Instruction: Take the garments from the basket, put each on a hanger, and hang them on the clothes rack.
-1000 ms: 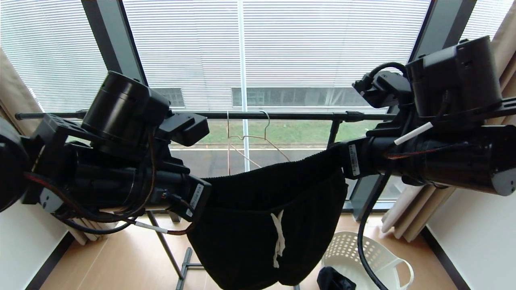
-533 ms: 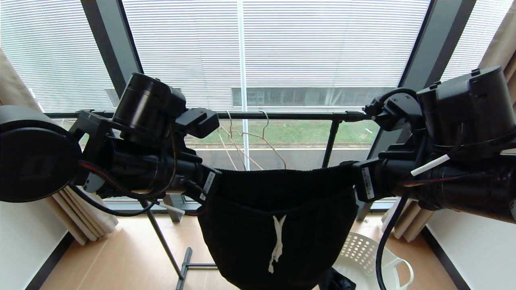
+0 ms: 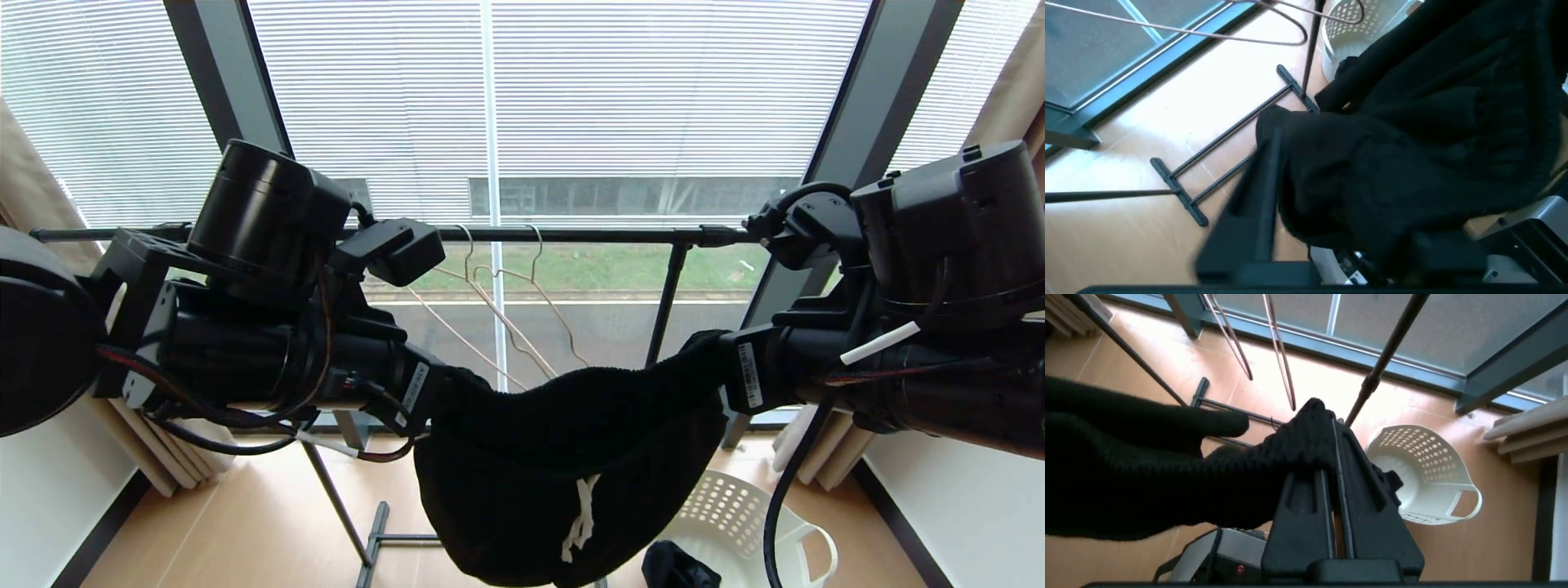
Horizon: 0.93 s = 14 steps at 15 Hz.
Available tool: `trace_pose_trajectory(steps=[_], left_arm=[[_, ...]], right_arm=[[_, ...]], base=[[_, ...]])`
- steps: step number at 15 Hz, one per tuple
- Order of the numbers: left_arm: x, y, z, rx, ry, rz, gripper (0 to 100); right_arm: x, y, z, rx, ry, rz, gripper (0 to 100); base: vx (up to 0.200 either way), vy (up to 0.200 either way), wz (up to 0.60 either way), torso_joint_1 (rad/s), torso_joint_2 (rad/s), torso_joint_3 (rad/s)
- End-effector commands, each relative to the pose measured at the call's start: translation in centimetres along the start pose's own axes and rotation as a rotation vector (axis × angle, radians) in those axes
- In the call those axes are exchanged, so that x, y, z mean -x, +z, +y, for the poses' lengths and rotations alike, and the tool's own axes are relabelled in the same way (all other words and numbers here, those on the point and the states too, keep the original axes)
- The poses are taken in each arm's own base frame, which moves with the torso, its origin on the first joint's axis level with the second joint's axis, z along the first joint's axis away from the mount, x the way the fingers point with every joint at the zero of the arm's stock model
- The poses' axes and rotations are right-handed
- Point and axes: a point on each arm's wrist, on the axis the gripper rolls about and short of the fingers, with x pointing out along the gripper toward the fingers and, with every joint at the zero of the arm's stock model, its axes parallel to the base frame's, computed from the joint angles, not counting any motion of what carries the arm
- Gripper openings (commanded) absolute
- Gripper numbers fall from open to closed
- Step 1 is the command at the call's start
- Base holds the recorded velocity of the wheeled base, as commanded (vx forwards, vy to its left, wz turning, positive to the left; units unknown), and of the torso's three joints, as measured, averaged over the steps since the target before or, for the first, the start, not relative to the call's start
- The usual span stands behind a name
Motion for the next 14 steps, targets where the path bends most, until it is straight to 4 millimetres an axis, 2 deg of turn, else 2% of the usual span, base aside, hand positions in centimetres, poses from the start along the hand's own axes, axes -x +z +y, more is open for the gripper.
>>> trace_pose_trajectory(steps=[1, 6, 9, 12, 13, 14], left_arm=[[1.4, -0.7, -0.2, -0.002, -0.001, -0.013, 100], [2.3, -1.7, -0.4, -0.001, -0.042, -0.008, 100], [4.2, -2.0, -0.8, 0.001, -0.209, -0.058, 100], [4.9, -2.2, 0.5, 0.048, -0.355, -0.087, 100], [4.7, -2.1, 1.2, 0.067, -0.349, -0.088, 100], [3.5, -2.1, 1.9, 0.091, -0.319, -0.06, 100]], right_arm=[[-0.1, 0.0, 0.0, -0.005, -0.002, 0.0, 0], [-0.6, 0.3, -0.9, -0.028, -0.031, 0.005, 0], [-2.9, 0.2, -2.3, -0.089, -0.111, 0.028, 0], [-3.6, 0.1, -2.9, -0.102, -0.138, 0.042, 0], [-3.7, 0.2, -2.8, -0.101, -0.138, 0.04, 0], [-3.6, 0.2, -2.9, -0.105, -0.138, 0.039, 0]], base=[[0.0, 0.0, 0.0, 0.0, 0.0, 0.0], [0.0, 0.0, 0.0, 0.0, 0.0, 0.0], [0.0, 0.0, 0.0, 0.0, 0.0, 0.0], [0.0, 0.0, 0.0, 0.0, 0.0, 0.0], [0.0, 0.0, 0.0, 0.0, 0.0, 0.0], [0.0, 0.0, 0.0, 0.0, 0.0, 0.0]])
